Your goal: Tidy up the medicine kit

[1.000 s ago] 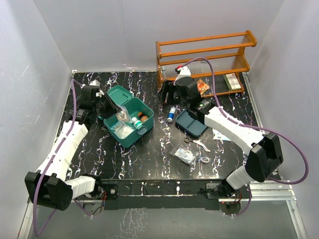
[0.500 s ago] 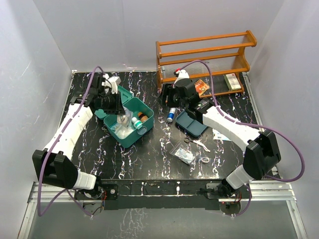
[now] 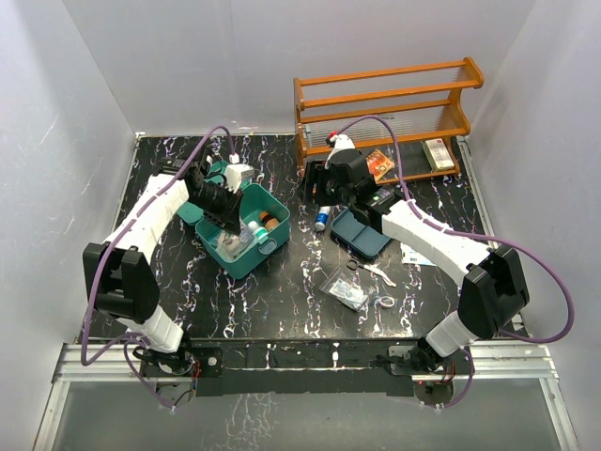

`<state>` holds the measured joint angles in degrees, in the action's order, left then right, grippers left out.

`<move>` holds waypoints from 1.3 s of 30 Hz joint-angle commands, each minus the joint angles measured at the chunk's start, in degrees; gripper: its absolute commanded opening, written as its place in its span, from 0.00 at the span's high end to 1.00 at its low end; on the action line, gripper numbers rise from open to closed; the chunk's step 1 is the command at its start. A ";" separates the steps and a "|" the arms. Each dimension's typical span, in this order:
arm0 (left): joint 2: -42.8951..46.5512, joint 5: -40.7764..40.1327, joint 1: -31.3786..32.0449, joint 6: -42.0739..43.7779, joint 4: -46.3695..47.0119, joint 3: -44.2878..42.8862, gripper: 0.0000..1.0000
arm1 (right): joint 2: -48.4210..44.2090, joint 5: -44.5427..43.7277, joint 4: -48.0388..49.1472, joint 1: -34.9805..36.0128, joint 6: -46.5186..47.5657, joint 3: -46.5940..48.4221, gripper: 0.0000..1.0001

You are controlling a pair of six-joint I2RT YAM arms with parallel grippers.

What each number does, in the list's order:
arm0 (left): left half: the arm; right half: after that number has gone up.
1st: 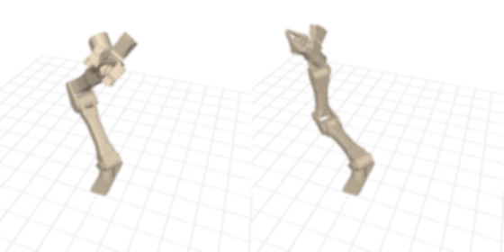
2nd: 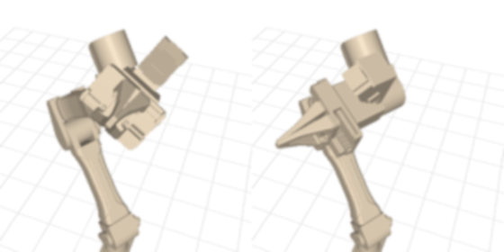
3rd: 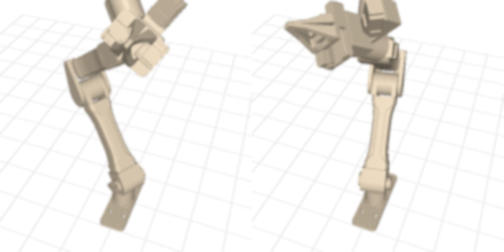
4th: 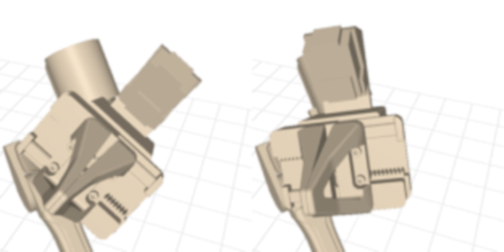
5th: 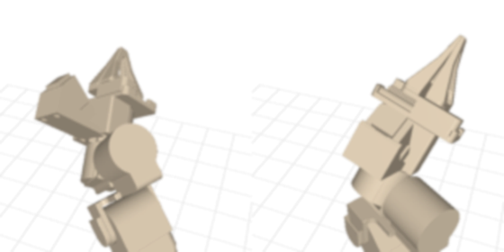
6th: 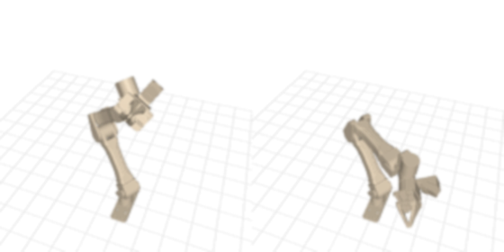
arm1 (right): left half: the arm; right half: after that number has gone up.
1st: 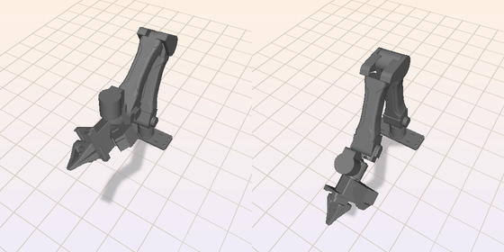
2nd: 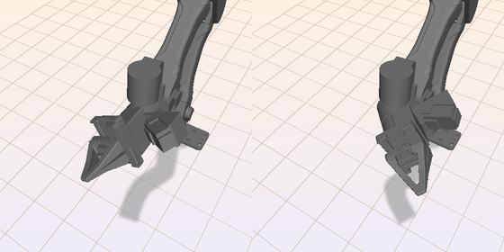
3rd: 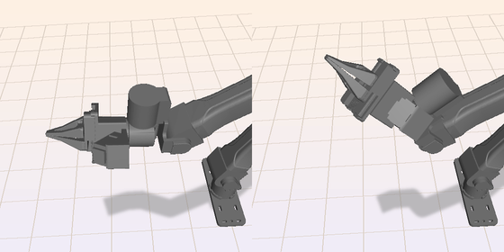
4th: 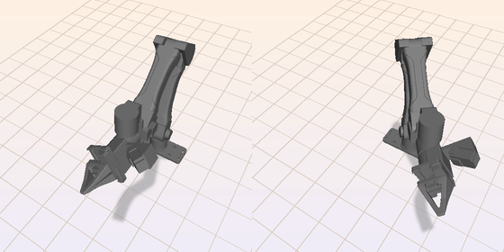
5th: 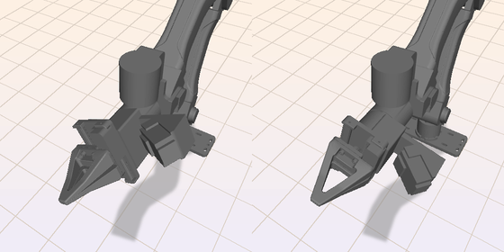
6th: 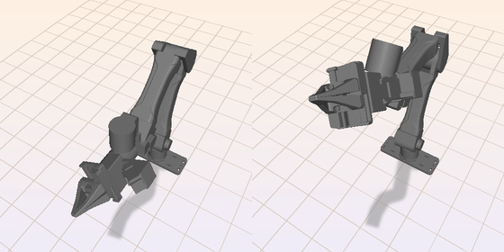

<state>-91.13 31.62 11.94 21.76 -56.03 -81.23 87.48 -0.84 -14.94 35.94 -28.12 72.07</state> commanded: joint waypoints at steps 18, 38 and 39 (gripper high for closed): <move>-6.34 -10.59 -0.26 1.71 0.05 -3.29 0.62 | -1.11 -1.98 3.34 -0.37 6.42 1.27 0.42; -1.01 -11.80 0.21 -6.62 5.65 -3.70 0.48 | -3.72 -4.54 2.98 -0.97 4.83 -1.06 0.41; -0.27 -11.17 0.64 -7.17 6.38 -2.24 0.50 | -3.94 -4.86 2.90 -0.99 4.52 -1.32 0.41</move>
<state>-96.23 14.66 11.90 17.17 -51.13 -86.63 87.00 -3.27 -14.74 35.18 -22.61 71.46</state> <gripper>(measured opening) 0.525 0.586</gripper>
